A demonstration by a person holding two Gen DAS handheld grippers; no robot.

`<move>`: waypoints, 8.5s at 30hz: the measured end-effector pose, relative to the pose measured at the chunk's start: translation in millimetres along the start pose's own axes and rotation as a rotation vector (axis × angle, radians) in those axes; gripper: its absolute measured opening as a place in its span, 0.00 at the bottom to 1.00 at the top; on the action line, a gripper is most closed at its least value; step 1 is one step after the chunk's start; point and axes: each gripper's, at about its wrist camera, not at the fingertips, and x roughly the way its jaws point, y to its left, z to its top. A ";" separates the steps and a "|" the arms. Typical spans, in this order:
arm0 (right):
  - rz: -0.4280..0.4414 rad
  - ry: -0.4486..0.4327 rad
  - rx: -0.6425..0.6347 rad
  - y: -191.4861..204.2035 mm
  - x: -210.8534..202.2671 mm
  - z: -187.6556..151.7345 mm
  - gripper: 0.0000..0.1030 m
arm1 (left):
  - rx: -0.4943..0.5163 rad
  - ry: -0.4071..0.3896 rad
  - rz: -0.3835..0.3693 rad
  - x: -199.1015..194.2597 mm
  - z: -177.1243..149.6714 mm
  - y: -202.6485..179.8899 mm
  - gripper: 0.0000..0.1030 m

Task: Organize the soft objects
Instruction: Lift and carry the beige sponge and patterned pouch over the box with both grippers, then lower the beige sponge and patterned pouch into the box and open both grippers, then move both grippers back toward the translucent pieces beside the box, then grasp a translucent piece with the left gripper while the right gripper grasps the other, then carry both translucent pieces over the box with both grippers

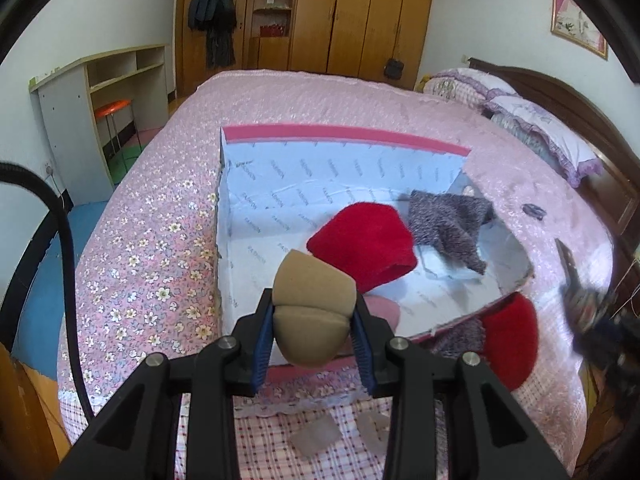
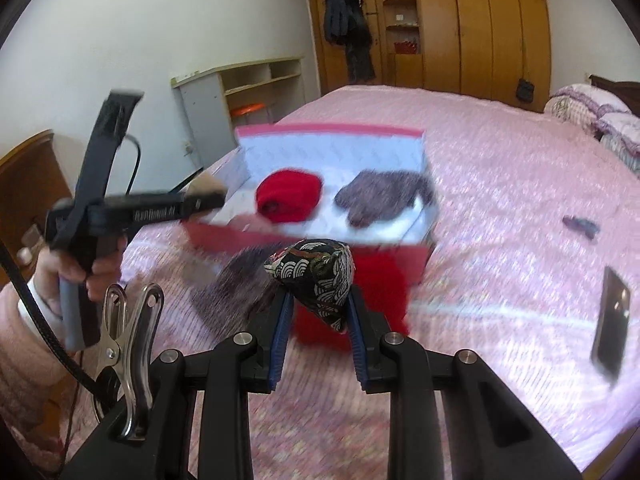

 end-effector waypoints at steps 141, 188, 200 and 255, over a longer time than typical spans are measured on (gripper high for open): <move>0.029 0.074 0.131 8.5 29.2 -39.4 0.36 | -0.029 0.087 0.047 -20.1 -85.9 2.5 0.15; 0.141 0.149 -0.121 107.3 108.6 -1.7 0.09 | -0.181 0.025 -0.014 -58.8 -119.6 53.4 0.15; 0.212 0.062 -0.070 103.9 70.7 5.4 0.09 | -0.165 -0.008 -0.021 -78.4 -113.8 48.6 0.14; 0.116 -0.045 0.081 8.9 35.0 25.0 0.09 | -0.012 -0.077 0.034 -15.1 12.2 11.5 0.14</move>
